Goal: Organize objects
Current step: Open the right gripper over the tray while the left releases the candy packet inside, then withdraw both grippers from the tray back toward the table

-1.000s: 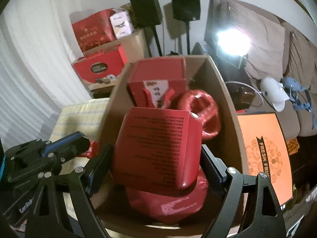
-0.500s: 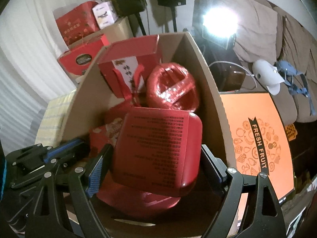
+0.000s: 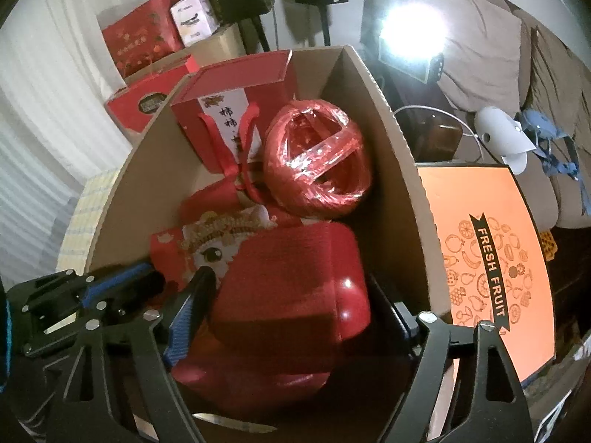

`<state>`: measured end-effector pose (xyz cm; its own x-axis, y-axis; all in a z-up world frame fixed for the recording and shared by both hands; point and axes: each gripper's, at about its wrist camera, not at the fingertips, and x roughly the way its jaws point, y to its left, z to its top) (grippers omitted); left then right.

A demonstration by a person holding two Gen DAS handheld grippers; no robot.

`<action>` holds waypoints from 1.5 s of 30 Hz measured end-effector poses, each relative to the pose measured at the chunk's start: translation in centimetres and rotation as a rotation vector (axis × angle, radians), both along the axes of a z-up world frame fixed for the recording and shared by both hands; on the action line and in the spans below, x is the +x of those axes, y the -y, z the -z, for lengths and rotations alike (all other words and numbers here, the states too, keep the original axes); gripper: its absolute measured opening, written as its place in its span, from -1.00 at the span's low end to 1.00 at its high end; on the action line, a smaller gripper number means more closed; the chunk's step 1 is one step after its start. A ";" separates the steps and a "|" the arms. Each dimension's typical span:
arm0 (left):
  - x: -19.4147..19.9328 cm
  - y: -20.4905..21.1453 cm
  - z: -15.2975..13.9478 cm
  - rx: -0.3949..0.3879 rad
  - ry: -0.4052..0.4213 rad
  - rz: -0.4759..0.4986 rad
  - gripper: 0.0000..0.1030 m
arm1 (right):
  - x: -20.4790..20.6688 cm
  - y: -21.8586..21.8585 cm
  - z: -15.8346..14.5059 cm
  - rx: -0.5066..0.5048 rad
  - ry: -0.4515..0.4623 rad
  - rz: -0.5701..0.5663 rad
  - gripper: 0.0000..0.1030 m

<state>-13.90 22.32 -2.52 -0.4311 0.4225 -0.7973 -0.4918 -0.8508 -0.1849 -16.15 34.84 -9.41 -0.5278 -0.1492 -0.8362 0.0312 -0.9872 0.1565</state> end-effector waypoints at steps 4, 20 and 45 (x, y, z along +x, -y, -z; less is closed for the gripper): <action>0.1 0.5 0.0 0.004 0.000 -0.011 -0.56 | 0.0 -0.5 -0.4 -0.011 -0.020 0.011 0.54; 2.4 2.8 -3.0 0.013 -0.097 -0.046 0.48 | 2.6 -0.2 -2.8 -0.019 -0.107 0.019 0.62; 5.7 10.1 -4.1 -0.002 -0.135 -0.225 0.98 | 7.9 4.9 -2.9 0.070 -0.237 0.001 0.99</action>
